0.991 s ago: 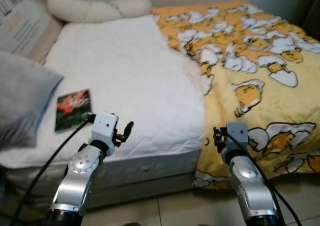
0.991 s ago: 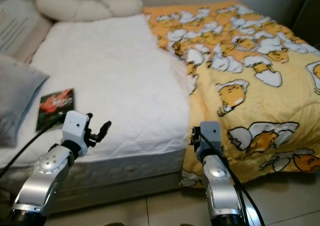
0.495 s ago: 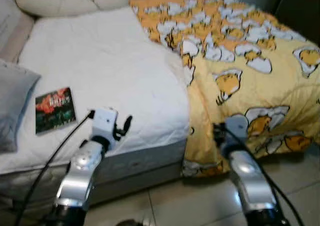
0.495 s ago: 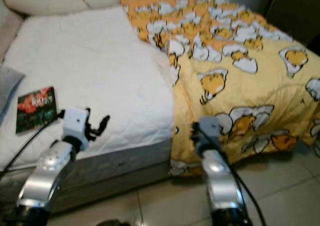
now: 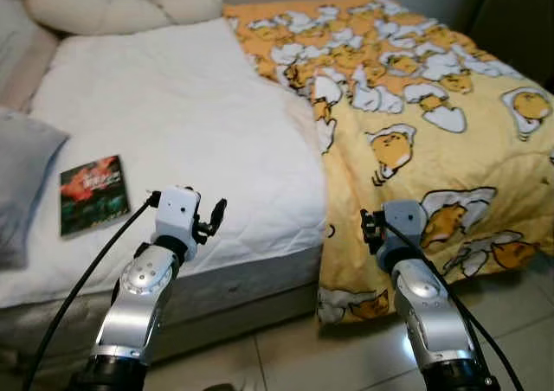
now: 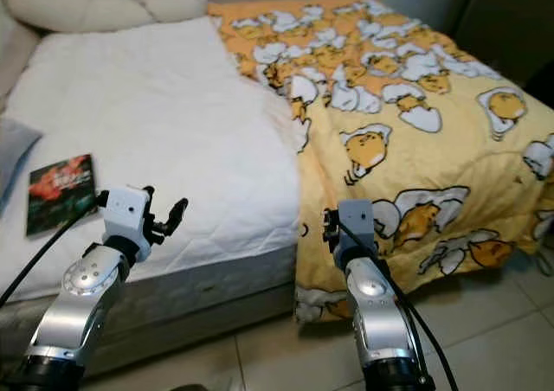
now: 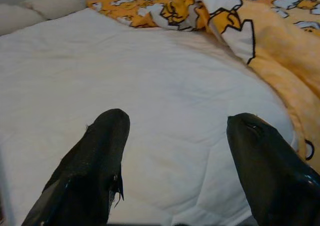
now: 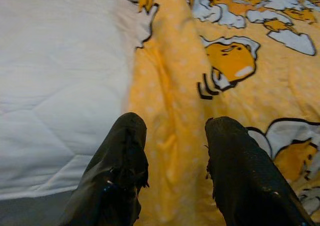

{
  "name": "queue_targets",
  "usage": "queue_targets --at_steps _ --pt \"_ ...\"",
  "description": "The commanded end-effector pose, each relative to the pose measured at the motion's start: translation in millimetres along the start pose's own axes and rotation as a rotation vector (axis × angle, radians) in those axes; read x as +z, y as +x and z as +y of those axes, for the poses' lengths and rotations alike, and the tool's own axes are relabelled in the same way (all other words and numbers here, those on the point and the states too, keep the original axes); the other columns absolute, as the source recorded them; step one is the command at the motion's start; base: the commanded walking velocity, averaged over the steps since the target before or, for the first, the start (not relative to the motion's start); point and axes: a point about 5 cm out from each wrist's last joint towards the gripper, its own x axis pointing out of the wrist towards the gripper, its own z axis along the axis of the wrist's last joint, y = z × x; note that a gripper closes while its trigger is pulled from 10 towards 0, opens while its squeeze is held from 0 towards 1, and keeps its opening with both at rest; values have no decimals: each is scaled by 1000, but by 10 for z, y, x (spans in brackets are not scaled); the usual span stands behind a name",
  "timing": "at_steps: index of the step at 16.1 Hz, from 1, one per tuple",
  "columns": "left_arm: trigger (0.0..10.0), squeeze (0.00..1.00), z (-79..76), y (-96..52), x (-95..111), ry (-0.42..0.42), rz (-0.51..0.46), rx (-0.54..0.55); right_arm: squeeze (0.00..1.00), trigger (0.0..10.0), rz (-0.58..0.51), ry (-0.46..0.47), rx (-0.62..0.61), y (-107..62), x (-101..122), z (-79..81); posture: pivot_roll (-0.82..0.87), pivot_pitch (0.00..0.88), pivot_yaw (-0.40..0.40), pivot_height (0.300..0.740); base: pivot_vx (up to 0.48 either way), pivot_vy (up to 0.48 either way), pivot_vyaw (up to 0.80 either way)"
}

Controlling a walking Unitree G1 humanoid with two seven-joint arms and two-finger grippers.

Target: Clean up the room

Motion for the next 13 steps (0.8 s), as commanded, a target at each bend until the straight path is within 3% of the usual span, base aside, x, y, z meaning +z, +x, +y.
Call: queue_targets --at_steps 1,12,13 --pt "10000 0 0 2 -10 3 3 -9 0 10000 -9 -8 -2 17 22 -12 -34 0 17 740 292 0 0" --pt "10000 0 12 38 -2 20 6 -38 0 10000 8 -51 48 16 -13 64 -36 0 31 740 301 0 0" --pt "10000 0 18 41 0 20 5 -38 0 10000 9 -61 62 17 -15 83 -35 0 32 740 300 0 800"
